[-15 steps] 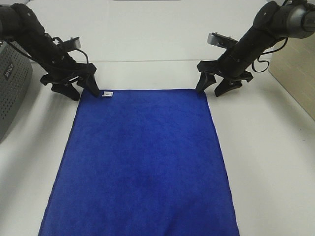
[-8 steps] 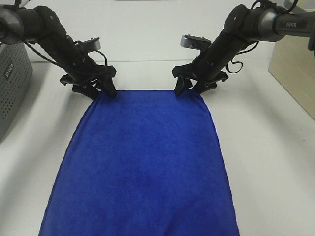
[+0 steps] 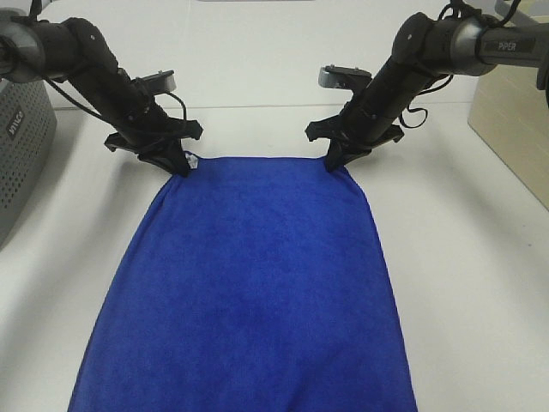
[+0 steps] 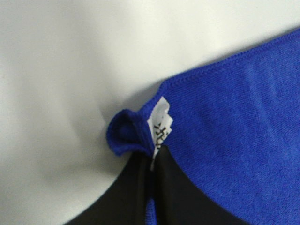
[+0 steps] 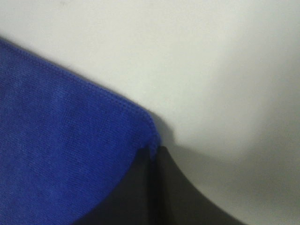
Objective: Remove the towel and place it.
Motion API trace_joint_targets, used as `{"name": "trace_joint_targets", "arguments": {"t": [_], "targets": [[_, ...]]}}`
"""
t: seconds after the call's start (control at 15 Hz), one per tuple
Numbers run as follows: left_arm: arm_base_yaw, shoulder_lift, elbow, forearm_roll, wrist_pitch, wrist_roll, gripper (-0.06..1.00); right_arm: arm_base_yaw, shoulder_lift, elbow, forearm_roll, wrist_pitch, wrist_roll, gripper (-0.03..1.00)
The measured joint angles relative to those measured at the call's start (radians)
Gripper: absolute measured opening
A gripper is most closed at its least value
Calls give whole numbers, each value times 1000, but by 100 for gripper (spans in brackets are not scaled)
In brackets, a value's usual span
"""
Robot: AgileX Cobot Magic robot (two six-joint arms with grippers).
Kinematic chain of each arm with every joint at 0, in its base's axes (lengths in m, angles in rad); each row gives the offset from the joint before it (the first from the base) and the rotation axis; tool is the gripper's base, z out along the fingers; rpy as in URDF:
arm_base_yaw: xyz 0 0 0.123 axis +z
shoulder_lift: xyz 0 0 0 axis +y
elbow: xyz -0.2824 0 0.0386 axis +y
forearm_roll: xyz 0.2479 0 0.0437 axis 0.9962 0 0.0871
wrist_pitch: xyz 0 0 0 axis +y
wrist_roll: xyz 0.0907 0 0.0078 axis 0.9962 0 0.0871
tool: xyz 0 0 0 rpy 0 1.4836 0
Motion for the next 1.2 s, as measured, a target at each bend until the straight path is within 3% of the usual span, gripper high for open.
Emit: {"name": "trace_joint_targets", "arguments": {"t": [0.33,0.73,1.2], "targets": [[-8,1,-11,51,-52,0,2,2,13,-55,-91,-16,-29,2],[-8,4,-75,89,-224,0,2,2,17,-174,-104,-187,-76,2],[-8,6,-116,95,-469,46,2,2,17,-177,-95,-401,-134,2]]}}
